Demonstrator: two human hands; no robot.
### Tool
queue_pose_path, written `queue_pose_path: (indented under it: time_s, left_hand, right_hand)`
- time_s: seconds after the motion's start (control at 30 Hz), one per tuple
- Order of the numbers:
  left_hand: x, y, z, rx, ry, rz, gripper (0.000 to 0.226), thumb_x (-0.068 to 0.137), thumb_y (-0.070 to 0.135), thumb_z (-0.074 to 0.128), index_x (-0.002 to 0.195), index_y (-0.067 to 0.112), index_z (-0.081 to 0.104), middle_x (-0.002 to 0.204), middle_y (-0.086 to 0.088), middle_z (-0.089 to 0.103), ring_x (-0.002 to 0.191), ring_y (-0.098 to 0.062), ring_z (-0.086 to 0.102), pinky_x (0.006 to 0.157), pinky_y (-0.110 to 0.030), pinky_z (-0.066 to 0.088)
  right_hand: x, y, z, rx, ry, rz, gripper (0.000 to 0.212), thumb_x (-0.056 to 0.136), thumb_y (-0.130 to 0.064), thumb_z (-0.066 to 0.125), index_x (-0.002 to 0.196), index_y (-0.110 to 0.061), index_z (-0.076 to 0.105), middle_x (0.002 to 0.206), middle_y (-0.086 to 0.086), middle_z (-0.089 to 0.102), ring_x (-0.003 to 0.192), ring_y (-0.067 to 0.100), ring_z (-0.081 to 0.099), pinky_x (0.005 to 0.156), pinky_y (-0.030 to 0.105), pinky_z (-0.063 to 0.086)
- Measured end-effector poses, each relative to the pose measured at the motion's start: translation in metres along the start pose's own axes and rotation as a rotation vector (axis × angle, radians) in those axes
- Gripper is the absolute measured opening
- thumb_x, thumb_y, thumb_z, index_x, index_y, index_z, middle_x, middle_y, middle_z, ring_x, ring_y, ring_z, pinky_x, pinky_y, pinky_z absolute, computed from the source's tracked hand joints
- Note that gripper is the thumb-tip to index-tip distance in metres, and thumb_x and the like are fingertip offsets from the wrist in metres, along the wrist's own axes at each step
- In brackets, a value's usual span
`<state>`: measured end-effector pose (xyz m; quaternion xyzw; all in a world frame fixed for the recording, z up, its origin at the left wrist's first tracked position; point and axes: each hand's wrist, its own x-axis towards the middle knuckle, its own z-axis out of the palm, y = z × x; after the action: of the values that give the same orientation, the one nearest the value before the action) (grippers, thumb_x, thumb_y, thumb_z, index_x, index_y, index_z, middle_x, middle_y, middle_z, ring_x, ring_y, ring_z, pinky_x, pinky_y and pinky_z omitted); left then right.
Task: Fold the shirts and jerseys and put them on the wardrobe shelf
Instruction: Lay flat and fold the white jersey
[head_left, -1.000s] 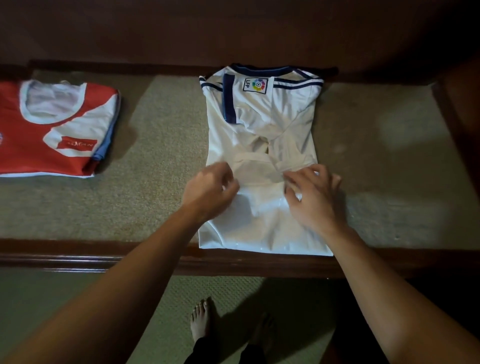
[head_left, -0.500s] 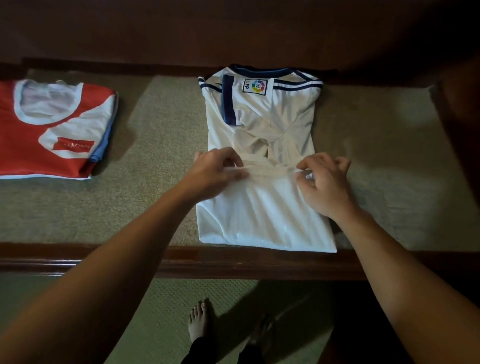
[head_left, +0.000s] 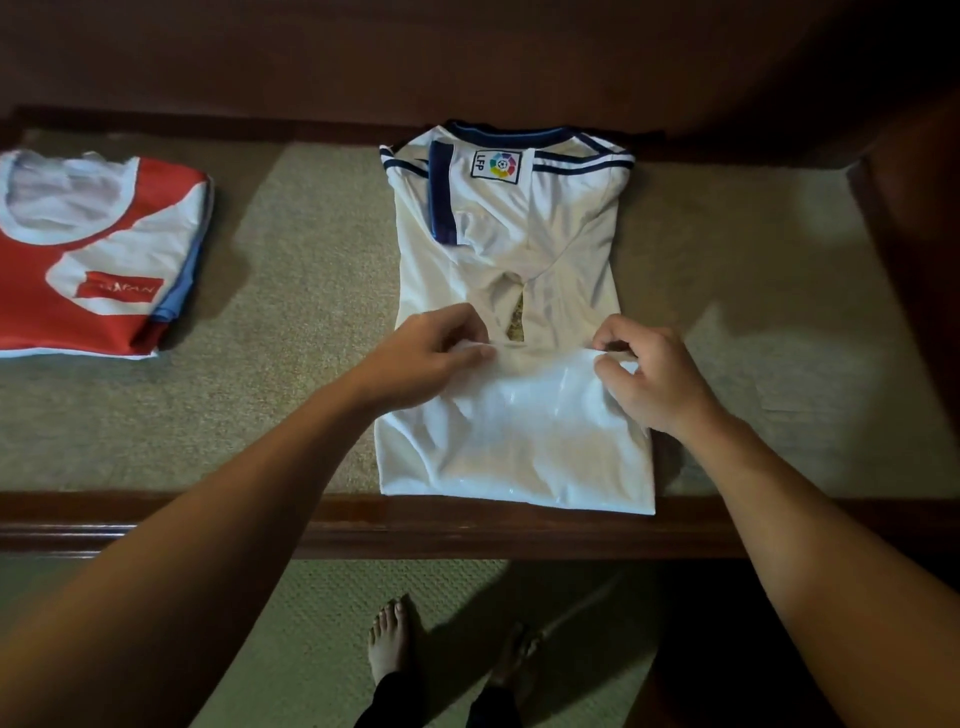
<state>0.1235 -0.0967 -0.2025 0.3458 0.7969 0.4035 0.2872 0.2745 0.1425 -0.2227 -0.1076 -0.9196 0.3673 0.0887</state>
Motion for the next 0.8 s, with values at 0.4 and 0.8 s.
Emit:
queue_pose_path:
  time_s: [0.4, 0.8]
  left_hand:
    - [0.007, -0.018, 0.025, 0.779, 0.366, 0.118, 0.027, 0.098, 0.038, 0.057, 0.108, 0.014, 0.065, 0.11, -0.006, 0.061, 0.102, -0.028, 0.055, 0.085, -0.04, 0.044]
    - [-0.061, -0.002, 0.092, 0.82, 0.3, 0.03, 0.065, 0.103, 0.043, 0.03, 0.154, 0.003, 0.034, 0.164, -0.019, 0.02, 0.155, -0.032, 0.01, 0.123, -0.052, 0.017]
  right_hand:
    - [-0.001, 0.0, 0.013, -0.508, 0.196, -0.054, 0.033, 0.092, -0.034, 0.062, 0.119, -0.018, 0.07, 0.125, 0.002, 0.063, 0.118, 0.027, 0.057, 0.091, 0.042, 0.039]
    - [-0.066, -0.037, 0.074, -0.659, -0.011, 0.237, 0.075, 0.101, -0.065, 0.013, 0.161, -0.022, 0.022, 0.17, 0.012, 0.008, 0.157, 0.029, -0.003, 0.124, 0.059, 0.007]
